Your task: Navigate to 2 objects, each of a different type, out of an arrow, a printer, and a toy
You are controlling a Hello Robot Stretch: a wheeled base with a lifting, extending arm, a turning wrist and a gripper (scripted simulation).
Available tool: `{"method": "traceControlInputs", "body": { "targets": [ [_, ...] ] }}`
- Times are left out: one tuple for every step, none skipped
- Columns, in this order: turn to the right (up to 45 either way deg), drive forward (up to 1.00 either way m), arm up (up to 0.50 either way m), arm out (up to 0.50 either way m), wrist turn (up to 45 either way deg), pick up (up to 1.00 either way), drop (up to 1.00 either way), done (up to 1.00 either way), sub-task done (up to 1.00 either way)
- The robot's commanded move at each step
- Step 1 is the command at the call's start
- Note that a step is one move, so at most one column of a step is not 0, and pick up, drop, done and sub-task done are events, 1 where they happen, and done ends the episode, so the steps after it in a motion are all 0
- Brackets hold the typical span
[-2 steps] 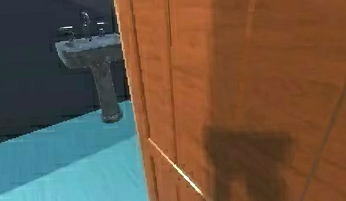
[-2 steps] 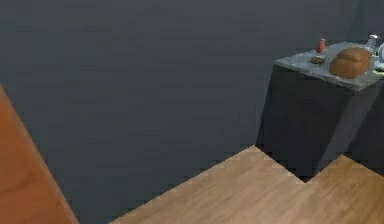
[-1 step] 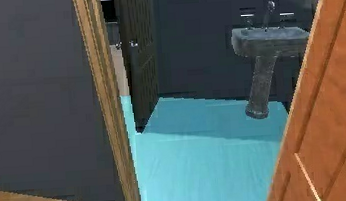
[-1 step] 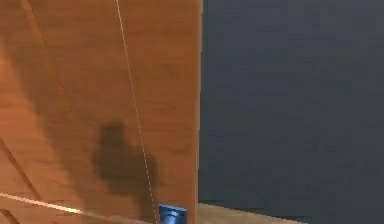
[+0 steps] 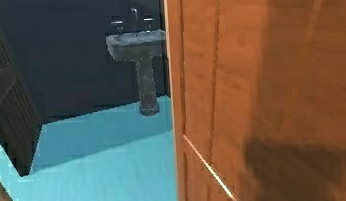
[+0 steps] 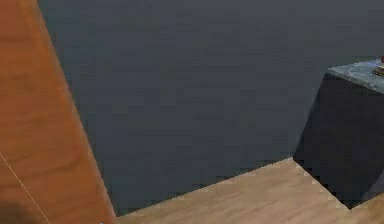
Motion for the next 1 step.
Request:
{"method": "traceControlInputs", "body": {
  "targets": [
    [-45.0, 0.0, 0.0, 0.0, 0.0, 0.0, 0.0, 0.0, 0.0]
  ]
}}
